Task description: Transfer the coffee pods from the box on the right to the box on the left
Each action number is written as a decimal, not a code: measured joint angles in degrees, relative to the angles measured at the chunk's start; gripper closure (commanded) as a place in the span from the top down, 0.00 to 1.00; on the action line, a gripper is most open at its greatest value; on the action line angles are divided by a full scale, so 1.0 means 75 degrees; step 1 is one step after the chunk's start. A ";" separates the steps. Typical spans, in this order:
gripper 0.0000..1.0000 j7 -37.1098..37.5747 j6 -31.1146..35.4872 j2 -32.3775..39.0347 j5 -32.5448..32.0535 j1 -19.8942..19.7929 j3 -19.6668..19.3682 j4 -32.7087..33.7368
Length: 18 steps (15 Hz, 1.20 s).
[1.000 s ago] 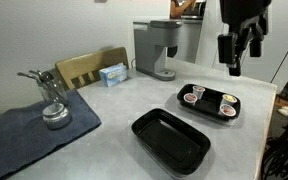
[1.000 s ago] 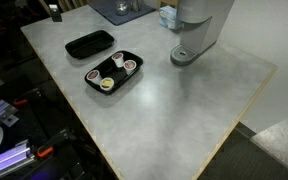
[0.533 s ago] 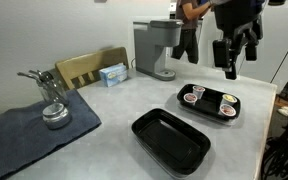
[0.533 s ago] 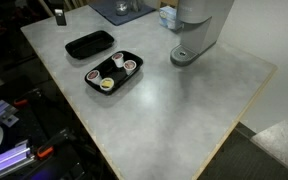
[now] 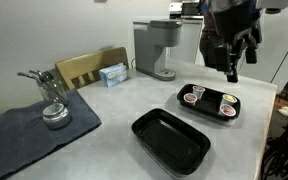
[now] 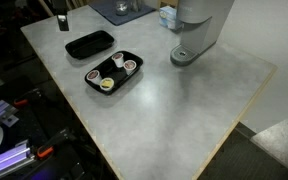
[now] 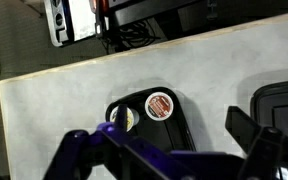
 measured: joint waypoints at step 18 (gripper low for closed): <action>1.00 -0.1587 0.1738 0.0938 0.1075 -0.0116 -0.1285 0.0123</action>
